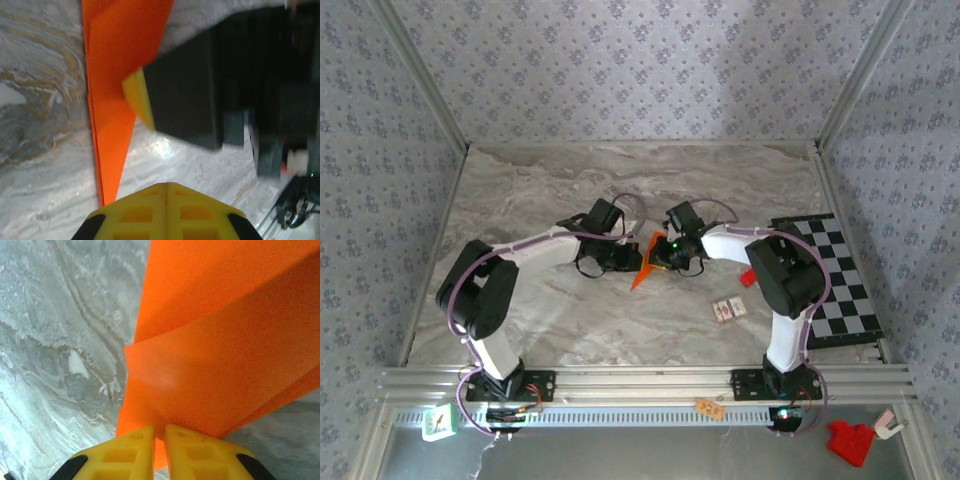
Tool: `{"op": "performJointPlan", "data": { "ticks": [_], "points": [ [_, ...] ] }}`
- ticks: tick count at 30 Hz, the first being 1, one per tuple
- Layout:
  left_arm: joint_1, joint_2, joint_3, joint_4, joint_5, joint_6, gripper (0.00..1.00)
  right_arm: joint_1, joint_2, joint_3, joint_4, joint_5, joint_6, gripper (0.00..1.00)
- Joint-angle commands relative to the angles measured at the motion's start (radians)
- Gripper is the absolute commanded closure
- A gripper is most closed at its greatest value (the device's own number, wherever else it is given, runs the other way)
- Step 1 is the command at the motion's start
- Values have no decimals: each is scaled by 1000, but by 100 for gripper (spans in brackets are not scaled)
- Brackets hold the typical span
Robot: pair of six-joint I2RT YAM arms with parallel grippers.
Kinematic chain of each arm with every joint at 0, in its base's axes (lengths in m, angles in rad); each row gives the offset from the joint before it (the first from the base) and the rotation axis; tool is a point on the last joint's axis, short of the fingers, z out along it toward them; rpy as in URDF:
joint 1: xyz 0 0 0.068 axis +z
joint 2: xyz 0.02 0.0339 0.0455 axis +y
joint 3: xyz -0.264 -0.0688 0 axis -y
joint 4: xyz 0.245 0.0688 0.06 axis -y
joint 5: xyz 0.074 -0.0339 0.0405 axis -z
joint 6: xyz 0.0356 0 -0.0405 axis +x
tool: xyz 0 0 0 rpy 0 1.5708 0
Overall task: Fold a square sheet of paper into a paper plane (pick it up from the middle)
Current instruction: Fold the wing for the fifth time at the center of the table.
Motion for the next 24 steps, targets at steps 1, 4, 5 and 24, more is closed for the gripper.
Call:
{"op": "performJointPlan", "data": {
  "ticks": [1, 4, 5, 24],
  "points": [
    [6, 63, -14, 83, 28, -71, 98, 13, 8, -18, -46, 3, 37, 83],
    [6, 97, -10, 109, 30, -93, 99, 11, 8, -15, -47, 0, 34, 83],
    [6, 105, -11, 114, 32, -98, 99, 11, 8, -15, -48, -2, 32, 83],
    [-20, 188, -11, -26, -61, -98, 100, -1, -78, 2, 12, 66, 69, 82]
  ]
}}
